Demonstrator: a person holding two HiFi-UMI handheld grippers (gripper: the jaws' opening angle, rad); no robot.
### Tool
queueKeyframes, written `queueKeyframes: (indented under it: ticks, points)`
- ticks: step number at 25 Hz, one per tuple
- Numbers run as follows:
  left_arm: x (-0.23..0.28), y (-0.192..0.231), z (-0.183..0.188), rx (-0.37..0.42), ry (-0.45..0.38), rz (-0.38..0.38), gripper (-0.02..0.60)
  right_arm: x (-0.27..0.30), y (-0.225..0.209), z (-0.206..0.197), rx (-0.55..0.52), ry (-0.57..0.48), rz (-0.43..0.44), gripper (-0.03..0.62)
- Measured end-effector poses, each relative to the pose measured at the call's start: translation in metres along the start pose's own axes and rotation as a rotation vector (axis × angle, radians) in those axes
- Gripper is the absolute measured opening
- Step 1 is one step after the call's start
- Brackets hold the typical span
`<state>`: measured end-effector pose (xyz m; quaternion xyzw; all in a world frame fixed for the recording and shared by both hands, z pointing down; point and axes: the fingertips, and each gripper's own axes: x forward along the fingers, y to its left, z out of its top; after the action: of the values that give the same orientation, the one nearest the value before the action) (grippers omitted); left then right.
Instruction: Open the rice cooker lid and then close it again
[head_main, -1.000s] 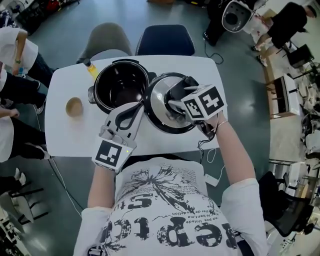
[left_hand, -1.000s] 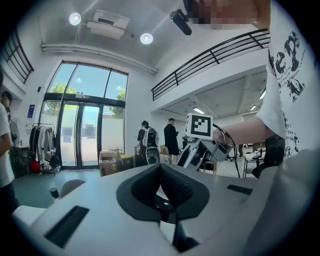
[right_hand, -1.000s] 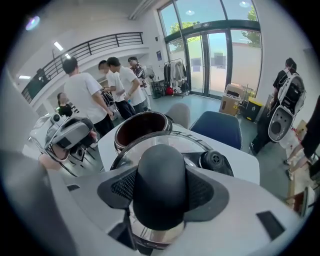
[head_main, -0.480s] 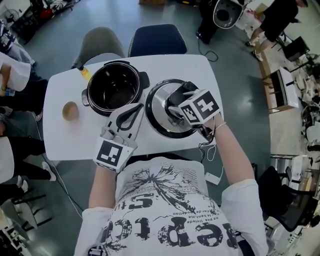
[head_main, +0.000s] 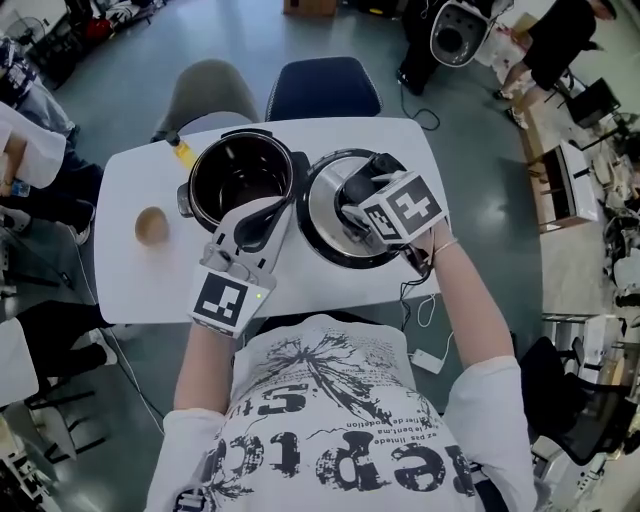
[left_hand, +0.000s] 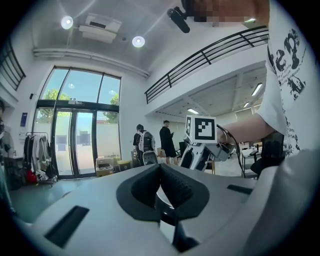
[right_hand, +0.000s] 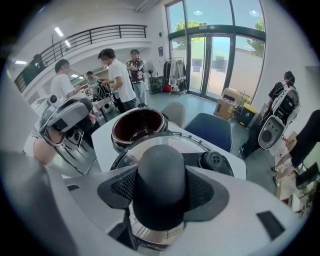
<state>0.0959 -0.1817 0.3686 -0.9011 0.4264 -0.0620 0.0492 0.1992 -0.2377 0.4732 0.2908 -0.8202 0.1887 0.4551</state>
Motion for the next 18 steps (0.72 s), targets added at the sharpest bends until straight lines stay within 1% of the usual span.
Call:
queueKeyframes:
  ticks: [2,5,11,16,18]
  points:
    - [-0.003,0.003,0.009,0.003,-0.021,0.006,0.014,-0.009,0.004,0.009,-0.020,-0.001,0.001,0.291]
    - [-0.011,0.014,0.008,0.002,0.009,0.017,0.014,-0.016,0.011,0.028,-0.064,-0.005,0.010,0.293]
    - [-0.037,0.053,0.014,0.010,-0.030,0.067,0.014,-0.004,0.041,0.082,-0.122,-0.031,0.022,0.293]
    - [-0.060,0.074,0.023,0.057,-0.037,0.106,0.014,0.008,0.070,0.118,-0.162,-0.054,0.075,0.293]
    - [-0.071,0.084,0.022,0.054,-0.041,0.128,0.014,0.018,0.083,0.130,-0.185,-0.051,0.093,0.293]
